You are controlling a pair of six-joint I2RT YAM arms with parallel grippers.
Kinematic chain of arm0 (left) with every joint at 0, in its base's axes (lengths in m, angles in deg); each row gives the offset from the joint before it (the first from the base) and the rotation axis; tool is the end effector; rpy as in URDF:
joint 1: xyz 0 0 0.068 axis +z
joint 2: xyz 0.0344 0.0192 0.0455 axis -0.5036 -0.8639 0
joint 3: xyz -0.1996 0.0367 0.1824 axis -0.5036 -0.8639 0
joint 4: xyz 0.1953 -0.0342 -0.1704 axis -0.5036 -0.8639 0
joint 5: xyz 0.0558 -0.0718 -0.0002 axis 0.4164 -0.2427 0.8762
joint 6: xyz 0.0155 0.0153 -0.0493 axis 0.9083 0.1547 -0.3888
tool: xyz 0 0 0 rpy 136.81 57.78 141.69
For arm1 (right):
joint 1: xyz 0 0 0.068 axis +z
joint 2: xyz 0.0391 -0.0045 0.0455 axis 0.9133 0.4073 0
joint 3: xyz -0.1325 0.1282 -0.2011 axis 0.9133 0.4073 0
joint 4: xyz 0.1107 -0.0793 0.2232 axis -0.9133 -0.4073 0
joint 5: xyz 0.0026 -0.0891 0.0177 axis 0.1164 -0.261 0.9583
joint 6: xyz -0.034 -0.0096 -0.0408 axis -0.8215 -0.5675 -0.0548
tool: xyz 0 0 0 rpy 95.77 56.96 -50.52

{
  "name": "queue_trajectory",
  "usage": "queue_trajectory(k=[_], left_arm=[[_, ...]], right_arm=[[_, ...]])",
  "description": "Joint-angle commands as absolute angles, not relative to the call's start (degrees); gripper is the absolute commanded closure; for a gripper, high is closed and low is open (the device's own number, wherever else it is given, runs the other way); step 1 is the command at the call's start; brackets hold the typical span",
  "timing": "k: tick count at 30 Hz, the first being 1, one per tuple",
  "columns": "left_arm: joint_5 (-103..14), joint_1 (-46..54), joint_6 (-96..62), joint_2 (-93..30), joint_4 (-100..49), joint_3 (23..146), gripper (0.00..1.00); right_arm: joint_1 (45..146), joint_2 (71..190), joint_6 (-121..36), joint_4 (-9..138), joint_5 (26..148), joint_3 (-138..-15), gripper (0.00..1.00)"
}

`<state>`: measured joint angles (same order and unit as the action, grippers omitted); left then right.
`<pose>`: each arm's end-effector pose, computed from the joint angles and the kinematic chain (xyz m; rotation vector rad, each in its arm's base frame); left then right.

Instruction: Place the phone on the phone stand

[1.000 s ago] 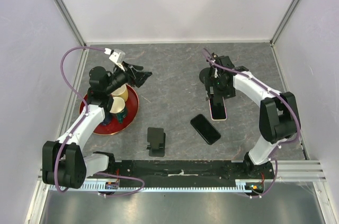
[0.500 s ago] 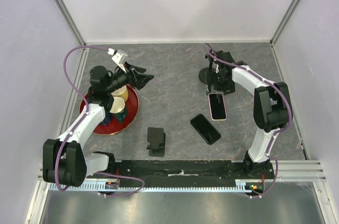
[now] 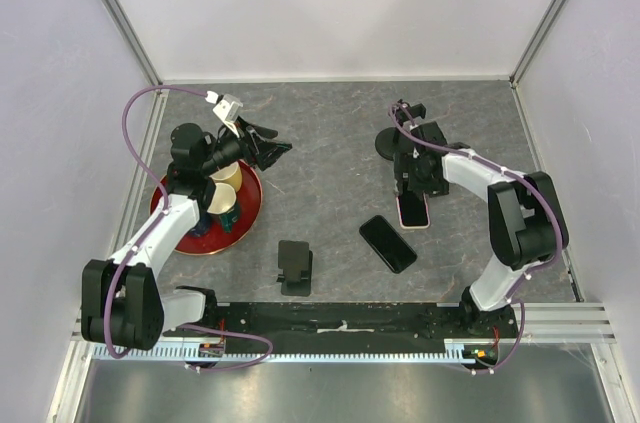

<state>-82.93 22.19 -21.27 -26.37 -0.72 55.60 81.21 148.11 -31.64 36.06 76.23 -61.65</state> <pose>0.2676 -0.0641 0.3033 0.5481 1.5661 -0.9591 0.3206 0.0856 0.1703 0.0691 2.7411 0.0952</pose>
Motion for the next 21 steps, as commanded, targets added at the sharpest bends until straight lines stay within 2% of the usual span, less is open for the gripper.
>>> queue_trajectory(k=[1, 16, 18, 21], left_arm=[[-84.57, 22.07, -20.36, -26.80, 1.83, 57.91, 0.28], [-84.75, 22.15, -20.36, -26.80, 1.83, 57.91, 0.28], [-84.75, 22.07, -20.27, -26.80, 1.66, 57.91, 0.28], [-84.31, 22.07, -20.09, -26.97, 1.13, 58.08, 0.28]], right_arm=[[83.10, 145.59, -30.41, 38.98, 73.25, -59.42, 0.02], [86.44, 144.18, -26.81, 40.03, 69.02, -52.91, 0.02], [86.70, 144.44, -27.33, 40.64, 69.28, -52.38, 0.04], [86.97, 143.39, -28.82, 42.40, 69.20, -51.59, 0.18]])
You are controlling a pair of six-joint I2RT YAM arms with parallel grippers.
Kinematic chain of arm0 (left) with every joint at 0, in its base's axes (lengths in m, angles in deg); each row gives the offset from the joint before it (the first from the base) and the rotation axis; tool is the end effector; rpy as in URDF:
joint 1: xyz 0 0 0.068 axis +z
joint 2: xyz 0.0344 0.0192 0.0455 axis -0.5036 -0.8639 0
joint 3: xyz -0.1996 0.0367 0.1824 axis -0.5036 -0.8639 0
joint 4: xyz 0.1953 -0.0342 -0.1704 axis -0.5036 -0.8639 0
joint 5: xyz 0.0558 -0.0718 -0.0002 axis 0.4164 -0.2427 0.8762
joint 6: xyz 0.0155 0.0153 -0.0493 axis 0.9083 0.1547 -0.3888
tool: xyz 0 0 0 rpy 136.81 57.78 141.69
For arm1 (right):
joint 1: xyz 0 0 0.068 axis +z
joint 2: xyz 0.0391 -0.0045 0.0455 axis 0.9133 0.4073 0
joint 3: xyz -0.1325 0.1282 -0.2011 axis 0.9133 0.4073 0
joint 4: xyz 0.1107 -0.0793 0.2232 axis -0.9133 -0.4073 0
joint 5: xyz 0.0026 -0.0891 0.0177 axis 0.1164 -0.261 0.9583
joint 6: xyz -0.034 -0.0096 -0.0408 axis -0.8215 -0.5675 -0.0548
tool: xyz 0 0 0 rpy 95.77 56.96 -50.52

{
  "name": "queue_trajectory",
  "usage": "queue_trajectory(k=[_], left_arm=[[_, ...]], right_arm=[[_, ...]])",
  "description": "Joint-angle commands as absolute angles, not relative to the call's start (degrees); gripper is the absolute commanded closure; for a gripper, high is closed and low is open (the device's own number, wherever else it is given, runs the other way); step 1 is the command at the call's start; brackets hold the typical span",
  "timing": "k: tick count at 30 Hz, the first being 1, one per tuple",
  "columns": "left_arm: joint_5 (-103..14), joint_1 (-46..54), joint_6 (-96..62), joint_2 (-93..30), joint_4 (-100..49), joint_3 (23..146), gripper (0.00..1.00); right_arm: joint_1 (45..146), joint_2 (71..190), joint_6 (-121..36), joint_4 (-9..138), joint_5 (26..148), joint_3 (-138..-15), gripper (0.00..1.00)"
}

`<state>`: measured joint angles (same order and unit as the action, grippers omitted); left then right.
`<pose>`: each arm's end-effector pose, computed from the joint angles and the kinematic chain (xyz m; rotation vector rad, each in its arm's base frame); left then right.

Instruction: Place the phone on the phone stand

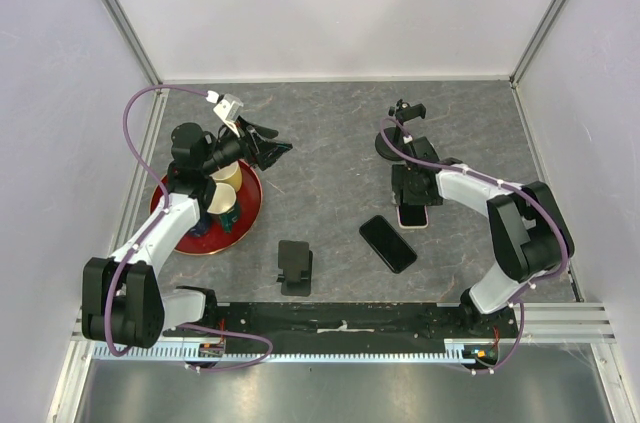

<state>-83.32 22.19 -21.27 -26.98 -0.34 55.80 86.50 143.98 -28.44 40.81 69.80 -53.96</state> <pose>0.2696 -0.0645 0.3025 0.5536 1.5656 -0.9645 0.2904 0.1027 0.1596 0.0519 2.6916 0.0020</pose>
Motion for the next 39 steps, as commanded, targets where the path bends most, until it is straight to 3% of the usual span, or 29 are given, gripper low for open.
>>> queue_trajectory(k=[1, 6, 8, 20, 29, 33, 36, 39], left_arm=[[-84.31, 22.07, -20.00, -26.97, 0.96, 58.08, 0.28], [-84.31, 22.07, -19.92, -27.15, 0.51, 58.43, 0.28], [-84.39, 22.07, -19.74, -27.23, 0.25, 58.43, 0.27], [-84.57, 22.07, -19.56, -27.41, -0.10, 58.70, 0.27], [-84.48, 22.15, -22.98, -30.21, -0.10, 60.27, 0.26], [-87.37, 22.07, -30.35, -36.08, 0.07, 64.31, 0.27], [-90.70, 21.80, -34.40, -41.36, 0.51, 67.39, 0.35], [-94.74, 20.66, -35.29, -44.54, 0.60, 69.59, 0.33]], right_arm=[[86.97, 143.30, -29.18, 42.66, 69.19, -51.68, 0.26], [86.97, 144.53, -29.88, 42.93, 68.76, -53.96, 0.47], [86.97, 144.62, -29.62, 43.19, 67.71, -54.40, 0.61], [87.23, 136.45, -32.17, 48.11, 63.40, -52.64, 0.98], [88.28, 128.29, -35.84, 53.99, 64.27, -50.18, 1.00], [95.64, 121.44, -41.03, 56.20, 62.43, -50.53, 1.00], [102.14, 120.19, -46.39, 55.68, 61.63, -52.99, 1.00], [108.82, 120.19, -51.82, 54.62, 61.11, -55.54, 1.00]])
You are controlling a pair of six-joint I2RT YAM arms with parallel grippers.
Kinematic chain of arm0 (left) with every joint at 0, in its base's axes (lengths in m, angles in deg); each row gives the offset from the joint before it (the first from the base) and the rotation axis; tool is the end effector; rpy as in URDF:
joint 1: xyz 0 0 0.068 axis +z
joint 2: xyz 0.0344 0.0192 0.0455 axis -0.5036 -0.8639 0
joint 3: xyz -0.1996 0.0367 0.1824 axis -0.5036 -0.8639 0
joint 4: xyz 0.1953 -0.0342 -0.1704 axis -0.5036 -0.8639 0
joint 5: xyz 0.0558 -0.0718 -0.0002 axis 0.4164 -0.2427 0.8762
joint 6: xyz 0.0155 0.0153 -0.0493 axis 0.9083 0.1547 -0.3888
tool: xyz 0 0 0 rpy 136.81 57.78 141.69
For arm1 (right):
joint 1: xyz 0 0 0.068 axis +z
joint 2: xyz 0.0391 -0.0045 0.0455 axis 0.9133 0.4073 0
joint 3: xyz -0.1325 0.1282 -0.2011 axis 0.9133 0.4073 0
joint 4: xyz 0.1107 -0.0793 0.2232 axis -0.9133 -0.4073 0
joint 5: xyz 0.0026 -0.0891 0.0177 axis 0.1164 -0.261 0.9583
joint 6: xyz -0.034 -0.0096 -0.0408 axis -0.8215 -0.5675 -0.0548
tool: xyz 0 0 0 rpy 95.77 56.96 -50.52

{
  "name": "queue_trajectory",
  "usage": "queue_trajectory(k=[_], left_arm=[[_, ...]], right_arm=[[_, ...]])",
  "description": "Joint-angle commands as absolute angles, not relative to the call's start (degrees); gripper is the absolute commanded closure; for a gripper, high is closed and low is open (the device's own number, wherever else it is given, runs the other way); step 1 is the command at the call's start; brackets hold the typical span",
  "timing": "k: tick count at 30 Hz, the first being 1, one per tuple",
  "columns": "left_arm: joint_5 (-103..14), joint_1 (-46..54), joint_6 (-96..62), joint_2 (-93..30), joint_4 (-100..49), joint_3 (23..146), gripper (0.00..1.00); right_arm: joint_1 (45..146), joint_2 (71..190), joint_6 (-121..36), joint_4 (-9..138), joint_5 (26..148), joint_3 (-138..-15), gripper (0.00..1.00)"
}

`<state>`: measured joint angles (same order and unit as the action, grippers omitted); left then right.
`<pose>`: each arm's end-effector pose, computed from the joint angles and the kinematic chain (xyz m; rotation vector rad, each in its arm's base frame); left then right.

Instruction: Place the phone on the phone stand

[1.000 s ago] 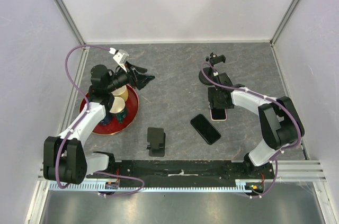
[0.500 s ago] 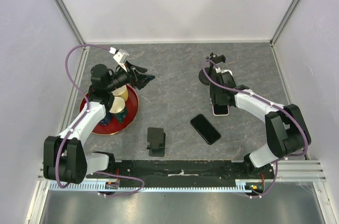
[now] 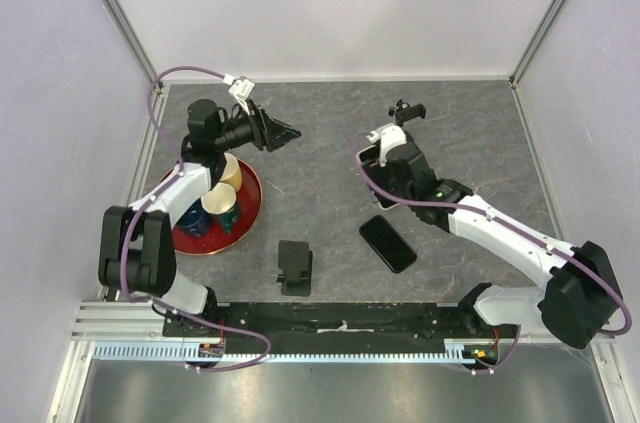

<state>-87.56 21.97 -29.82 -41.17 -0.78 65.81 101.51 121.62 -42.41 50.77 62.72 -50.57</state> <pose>0.3249 -0.0754 0.2908 0.4752 1.6944 -1.1590 0.2289 0.1512 0.2610 -0.3907 2.1517 0.1039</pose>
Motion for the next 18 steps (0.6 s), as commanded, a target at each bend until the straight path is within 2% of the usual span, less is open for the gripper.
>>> queue_trajectory(k=[1, 5, 8, 12, 18], left_arm=[[-95.72, 20.31, -35.30, -46.38, 0.60, 70.03, 0.31], [-101.08, 17.77, -35.47, -50.08, 1.04, 72.57, 0.21], [-104.08, 16.01, -35.56, -52.10, 1.13, 73.81, 0.17], [-110.84, 13.63, -34.33, -54.04, 1.22, 75.39, 0.17], [-113.05, 12.93, -36.00, -52.90, 6.58, 73.82, 0.16]], right_arm=[[110.59, 120.19, -53.16, 54.45, 60.50, -56.07, 1.00], [117.72, 121.41, -57.56, 53.48, 58.39, -59.66, 1.00], [122.73, 123.17, -60.46, 53.12, 54.44, -61.77, 1.00], [127.48, 125.63, -62.84, 52.95, 49.87, -63.54, 1.00], [128.19, 125.20, -63.28, 53.56, 48.71, -62.75, 1.00]])
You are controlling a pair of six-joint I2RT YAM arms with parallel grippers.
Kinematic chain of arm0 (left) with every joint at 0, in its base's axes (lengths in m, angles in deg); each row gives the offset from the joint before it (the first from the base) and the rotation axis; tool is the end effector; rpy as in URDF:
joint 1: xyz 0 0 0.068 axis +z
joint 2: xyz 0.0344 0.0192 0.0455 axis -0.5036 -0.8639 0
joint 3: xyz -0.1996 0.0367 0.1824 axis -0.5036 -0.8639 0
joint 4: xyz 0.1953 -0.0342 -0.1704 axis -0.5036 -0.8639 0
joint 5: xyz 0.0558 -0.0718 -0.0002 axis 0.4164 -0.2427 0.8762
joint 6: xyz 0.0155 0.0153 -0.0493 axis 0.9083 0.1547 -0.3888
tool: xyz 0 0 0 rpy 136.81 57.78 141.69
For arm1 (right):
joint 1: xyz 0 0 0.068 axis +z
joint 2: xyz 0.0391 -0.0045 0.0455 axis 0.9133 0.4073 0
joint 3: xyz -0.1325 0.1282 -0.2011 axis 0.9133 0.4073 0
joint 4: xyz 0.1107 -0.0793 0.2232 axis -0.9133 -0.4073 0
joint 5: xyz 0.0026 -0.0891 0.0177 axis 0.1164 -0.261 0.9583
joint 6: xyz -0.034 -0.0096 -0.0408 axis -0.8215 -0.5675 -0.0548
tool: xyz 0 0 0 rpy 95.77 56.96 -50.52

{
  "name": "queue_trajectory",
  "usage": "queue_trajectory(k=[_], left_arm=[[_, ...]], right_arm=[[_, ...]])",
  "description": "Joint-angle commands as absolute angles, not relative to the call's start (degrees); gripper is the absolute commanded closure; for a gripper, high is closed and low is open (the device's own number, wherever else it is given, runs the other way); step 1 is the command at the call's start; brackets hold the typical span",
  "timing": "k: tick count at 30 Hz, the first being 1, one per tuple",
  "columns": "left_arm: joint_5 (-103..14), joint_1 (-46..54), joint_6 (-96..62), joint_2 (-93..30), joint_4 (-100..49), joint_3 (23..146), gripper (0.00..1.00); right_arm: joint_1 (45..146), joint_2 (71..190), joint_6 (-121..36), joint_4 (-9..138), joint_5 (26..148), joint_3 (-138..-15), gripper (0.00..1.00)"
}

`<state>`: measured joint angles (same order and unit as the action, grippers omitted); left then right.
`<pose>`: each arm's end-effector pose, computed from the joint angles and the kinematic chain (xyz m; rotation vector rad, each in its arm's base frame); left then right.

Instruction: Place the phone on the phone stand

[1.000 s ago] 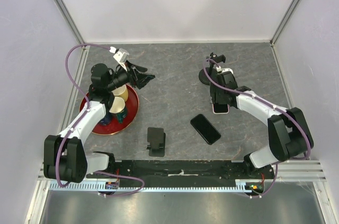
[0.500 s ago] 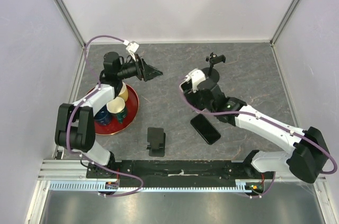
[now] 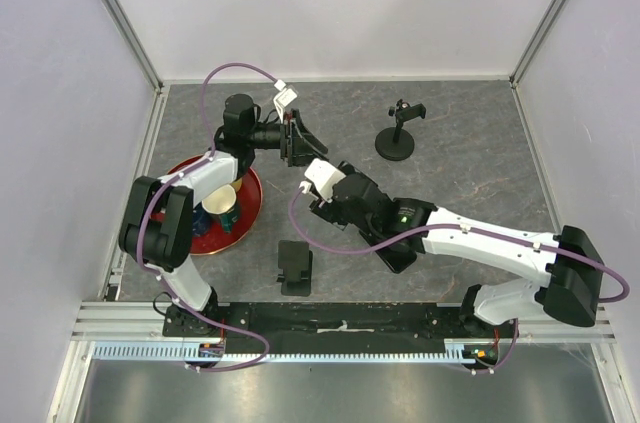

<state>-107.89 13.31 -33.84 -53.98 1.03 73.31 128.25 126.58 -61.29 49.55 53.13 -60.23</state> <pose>0.3455 -0.1405 0.2634 0.8378 1.7093 -1.6146 0.1536 0.2588 0.2942 -1.0493 1.8071 0.0434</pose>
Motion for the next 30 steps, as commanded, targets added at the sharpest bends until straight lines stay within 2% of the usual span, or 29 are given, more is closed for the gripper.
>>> queue_trajectory(k=[1, 8, 22, 24, 30], left_arm=[[-112.44, 12.93, -36.00, -52.64, 6.75, 73.73, 0.16], [-111.29, 12.93, -40.48, -52.20, 12.10, 72.85, 0.15], [-117.70, 9.94, -40.92, -54.04, 13.61, 73.55, 0.16], [-118.50, 9.59, -40.57, -54.22, 13.35, 73.64, 0.18], [-119.81, 8.80, -38.99, -54.92, 11.24, 74.69, 0.36]], right_arm=[[128.19, 124.85, -63.11, 53.65, 49.06, -62.49, 1.00], [128.02, 121.25, -62.58, 54.53, 46.61, -57.92, 1.00], [127.93, 122.38, -66.97, 57.34, 43.79, -62.22, 1.00], [127.93, 122.56, -67.50, 57.69, 43.53, -62.49, 1.00], [127.93, 123.17, -68.82, 58.22, 42.92, -63.63, 1.00]])
